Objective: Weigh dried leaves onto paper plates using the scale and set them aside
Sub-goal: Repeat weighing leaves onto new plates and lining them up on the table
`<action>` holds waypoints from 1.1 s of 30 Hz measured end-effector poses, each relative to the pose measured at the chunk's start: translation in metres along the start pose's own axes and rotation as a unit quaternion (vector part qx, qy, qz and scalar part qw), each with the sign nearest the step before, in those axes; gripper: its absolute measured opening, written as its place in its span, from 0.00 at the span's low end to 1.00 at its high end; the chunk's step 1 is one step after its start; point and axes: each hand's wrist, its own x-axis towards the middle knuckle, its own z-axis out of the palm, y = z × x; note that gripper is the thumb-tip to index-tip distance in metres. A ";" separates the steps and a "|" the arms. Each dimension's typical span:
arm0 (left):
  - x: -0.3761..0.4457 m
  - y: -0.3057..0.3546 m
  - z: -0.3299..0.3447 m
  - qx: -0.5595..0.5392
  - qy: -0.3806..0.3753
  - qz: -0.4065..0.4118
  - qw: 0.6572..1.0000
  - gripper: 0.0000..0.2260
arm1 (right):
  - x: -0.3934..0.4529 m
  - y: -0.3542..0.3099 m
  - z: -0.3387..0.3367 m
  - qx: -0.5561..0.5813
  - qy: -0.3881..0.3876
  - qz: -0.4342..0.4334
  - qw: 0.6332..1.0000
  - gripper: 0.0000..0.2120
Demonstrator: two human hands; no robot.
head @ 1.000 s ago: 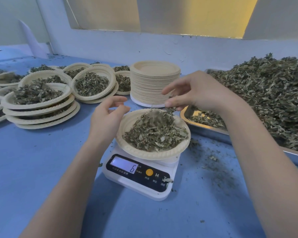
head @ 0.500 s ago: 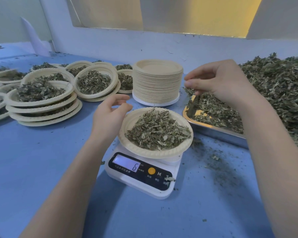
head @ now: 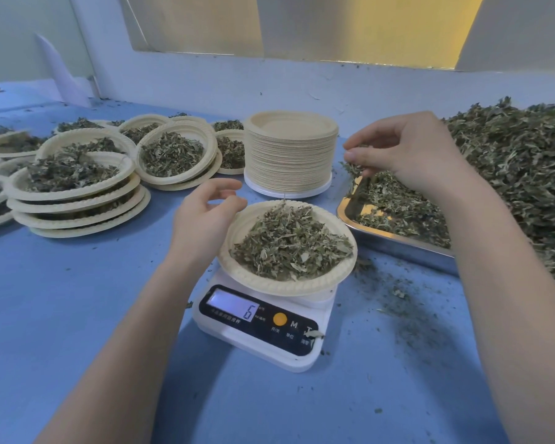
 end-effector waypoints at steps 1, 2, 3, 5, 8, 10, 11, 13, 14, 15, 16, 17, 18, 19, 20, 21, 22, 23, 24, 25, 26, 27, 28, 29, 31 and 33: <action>0.000 0.000 0.000 -0.001 0.000 -0.001 1.000 0.08 | 0.000 0.000 0.000 -0.004 -0.002 0.001 1.000 0.05; 0.000 0.000 0.000 -0.001 -0.001 -0.002 1.000 0.08 | -0.001 -0.001 0.000 -0.008 -0.002 0.001 1.000 0.05; 0.000 0.000 0.000 0.001 -0.002 -0.002 1.000 0.08 | -0.001 -0.001 0.000 -0.010 -0.002 0.001 1.000 0.05; 0.000 0.000 0.000 0.004 -0.004 -0.002 1.000 0.08 | -0.001 -0.001 0.000 -0.011 -0.001 0.002 1.000 0.05; -0.001 0.000 0.000 0.004 -0.005 -0.006 1.000 0.08 | -0.002 -0.001 -0.001 -0.009 0.000 0.003 1.000 0.04; -0.001 0.001 0.001 0.003 -0.007 -0.007 1.000 0.08 | -0.002 0.000 -0.002 -0.009 0.006 0.005 1.000 0.05; -0.001 0.001 0.001 0.002 -0.008 -0.007 1.000 0.08 | -0.001 0.001 -0.002 -0.011 0.012 0.007 1.000 0.05; -0.002 0.001 0.000 0.001 -0.008 -0.008 1.000 0.09 | 0.000 0.004 -0.004 -0.022 0.030 0.010 0.999 0.05; -0.002 0.001 0.000 0.002 -0.008 -0.009 1.000 0.08 | 0.000 0.005 -0.005 -0.034 0.039 0.011 0.999 0.04; -0.001 0.001 0.001 0.005 -0.006 -0.008 1.000 0.08 | 0.001 0.008 -0.006 -0.049 0.048 0.010 0.998 0.04; -0.001 0.001 0.001 0.007 -0.005 -0.007 1.000 0.08 | 0.002 0.010 -0.006 -0.069 0.055 0.009 0.996 0.03; -0.001 0.000 0.001 0.008 -0.003 -0.007 1.000 0.09 | 0.003 0.012 -0.006 -0.092 0.059 0.008 0.994 0.02; -0.001 0.000 0.001 0.008 -0.002 -0.006 1.000 0.09 | 0.004 0.013 -0.006 -0.113 0.061 0.006 0.992 0.02; -0.001 0.000 0.002 0.008 0.000 -0.005 1.000 0.09 | 0.005 0.014 -0.005 -0.132 0.062 0.004 0.989 0.02; -0.001 0.000 0.002 0.009 0.001 -0.004 1.000 0.09 | 0.005 0.014 -0.005 -0.147 0.064 0.001 0.987 0.02; 0.000 0.000 0.002 0.009 0.001 -0.003 1.000 0.09 | 0.005 0.014 -0.005 -0.163 0.069 -0.003 0.984 0.03; 0.000 0.000 0.001 0.008 0.002 -0.003 1.000 0.09 | 0.006 0.014 -0.005 -0.182 0.076 -0.005 0.980 0.03; 0.000 -0.001 0.001 0.008 0.002 -0.002 1.000 0.09 | 0.006 0.015 -0.005 -0.204 0.082 -0.006 0.976 0.03; 0.000 -0.001 0.001 0.008 0.002 -0.001 1.000 0.09 | 0.006 0.017 -0.005 -0.228 0.083 -0.004 0.970 0.03; 0.000 -0.001 0.001 0.008 0.002 0.000 1.000 0.09 | 0.007 0.020 -0.005 -0.253 0.073 0.005 0.965 0.04; 0.000 -0.001 0.001 0.009 0.003 0.001 1.000 0.09 | 0.008 0.024 -0.005 -0.275 0.050 0.020 0.960 0.06; 0.000 -0.001 0.001 0.008 0.003 0.002 1.000 0.09 | 0.008 0.029 -0.004 -0.293 0.017 0.043 0.955 0.08; 0.000 -0.002 0.001 0.007 0.003 0.003 1.000 0.09 | 0.008 0.033 -0.003 -0.311 -0.024 0.068 0.948 0.11; 0.000 -0.002 0.001 0.007 0.003 0.004 1.000 0.09 | 0.008 0.038 -0.001 -0.328 -0.066 0.090 0.938 0.14; 0.001 -0.003 0.001 0.007 0.003 0.005 1.000 0.09 | 0.007 0.046 0.004 -0.349 -0.134 0.119 0.920 0.19; 0.001 -0.003 0.001 0.007 0.003 0.005 1.000 0.09 | 0.006 0.055 0.009 -0.343 -0.169 0.139 0.913 0.21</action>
